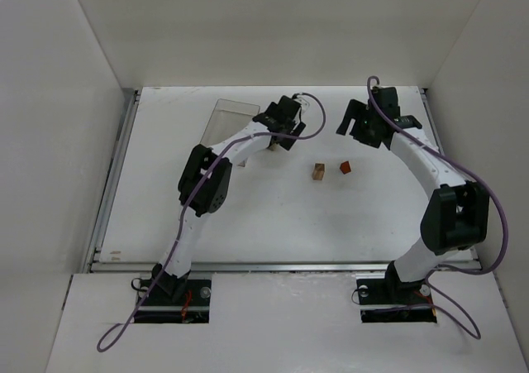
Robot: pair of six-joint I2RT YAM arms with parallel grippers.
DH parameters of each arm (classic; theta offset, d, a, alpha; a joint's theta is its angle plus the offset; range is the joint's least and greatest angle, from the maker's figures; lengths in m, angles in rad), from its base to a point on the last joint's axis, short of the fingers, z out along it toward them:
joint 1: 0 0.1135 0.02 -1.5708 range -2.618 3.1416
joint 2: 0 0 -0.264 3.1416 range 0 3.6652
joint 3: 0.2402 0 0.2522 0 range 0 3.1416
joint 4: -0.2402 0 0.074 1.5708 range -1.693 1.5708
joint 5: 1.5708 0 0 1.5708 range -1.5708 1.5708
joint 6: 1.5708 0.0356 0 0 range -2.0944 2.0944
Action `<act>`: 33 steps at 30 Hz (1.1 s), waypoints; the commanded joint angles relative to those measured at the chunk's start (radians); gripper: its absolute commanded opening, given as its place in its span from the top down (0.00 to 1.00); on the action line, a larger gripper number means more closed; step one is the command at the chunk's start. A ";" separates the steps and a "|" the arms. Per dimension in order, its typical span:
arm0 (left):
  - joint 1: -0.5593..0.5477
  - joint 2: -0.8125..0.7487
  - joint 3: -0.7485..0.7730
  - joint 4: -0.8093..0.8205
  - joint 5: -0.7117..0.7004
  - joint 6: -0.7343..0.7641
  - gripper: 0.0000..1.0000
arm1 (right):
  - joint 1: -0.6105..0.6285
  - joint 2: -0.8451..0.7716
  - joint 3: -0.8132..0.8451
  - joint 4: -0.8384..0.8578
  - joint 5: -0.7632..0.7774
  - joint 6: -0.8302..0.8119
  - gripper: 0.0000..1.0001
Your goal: Build the wood block tower
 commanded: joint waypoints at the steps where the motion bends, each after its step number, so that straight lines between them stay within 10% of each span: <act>1: 0.027 0.007 -0.002 0.009 0.095 -0.052 0.24 | 0.006 0.006 0.003 0.053 -0.061 -0.013 0.14; 15: 0.073 0.069 0.015 0.018 0.181 -0.088 0.40 | 0.006 0.070 0.117 0.020 -0.092 -0.013 0.14; 20: 0.073 0.060 0.015 0.006 0.193 -0.059 1.00 | 0.006 0.070 0.126 0.002 -0.101 -0.013 0.15; 33: 0.052 -0.275 -0.073 -0.033 0.246 0.078 1.00 | -0.029 -0.043 0.150 -0.019 -0.510 -0.125 0.08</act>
